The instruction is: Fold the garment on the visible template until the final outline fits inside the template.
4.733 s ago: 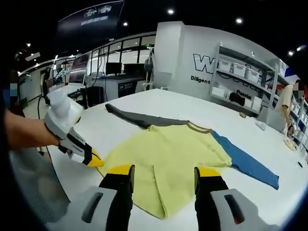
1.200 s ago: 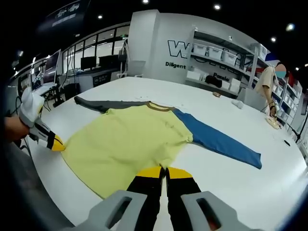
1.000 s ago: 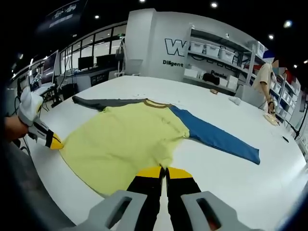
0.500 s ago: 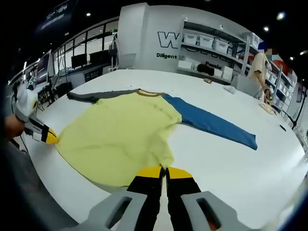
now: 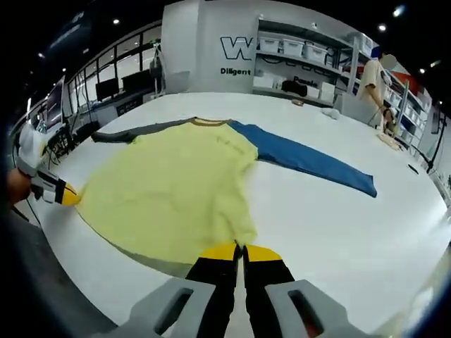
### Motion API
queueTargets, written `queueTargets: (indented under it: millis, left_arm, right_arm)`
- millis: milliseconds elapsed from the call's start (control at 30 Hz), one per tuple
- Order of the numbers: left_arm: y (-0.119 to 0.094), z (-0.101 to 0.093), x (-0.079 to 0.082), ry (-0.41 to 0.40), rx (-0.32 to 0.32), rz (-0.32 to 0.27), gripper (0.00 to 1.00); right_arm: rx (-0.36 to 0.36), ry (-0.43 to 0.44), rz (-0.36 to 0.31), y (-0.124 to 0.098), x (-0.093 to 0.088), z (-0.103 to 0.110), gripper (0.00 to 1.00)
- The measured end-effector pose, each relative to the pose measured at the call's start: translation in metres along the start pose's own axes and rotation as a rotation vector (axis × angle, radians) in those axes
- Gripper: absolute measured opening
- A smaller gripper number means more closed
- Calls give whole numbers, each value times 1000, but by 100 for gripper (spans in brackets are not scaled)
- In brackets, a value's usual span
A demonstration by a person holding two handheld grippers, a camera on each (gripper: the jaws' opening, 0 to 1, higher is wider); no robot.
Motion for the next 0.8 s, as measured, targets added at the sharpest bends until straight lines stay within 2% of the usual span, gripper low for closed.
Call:
queueTargets:
  millis: [100, 133, 333, 800]
  left_arm:
    - [0, 0, 0, 1, 0, 1, 0]
    - [0, 0, 0, 1, 0, 1, 0]
    - [-1, 1, -1, 1, 1, 2, 0]
    - [-4, 1, -3, 10, 4, 9, 0]
  right_arm:
    - [-1, 13, 21, 3, -6, -4, 0]
    - [-1, 13, 46, 5, -12, -5, 0]
    - [8, 22, 77, 9, -22, -4, 0]
    - [34, 16, 76, 9, -19, 1, 0]
Point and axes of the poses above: the point that each gripper's makers call its tool centre point, and the gripper's own axes: y roughly forward along the fingers, z roughly to its left, x roughly out of its top, the point moved 3 cm from there along -y, roughly backward along the fingers, and after that the axes turned 15 degrees about x, right-handed, at the moved point
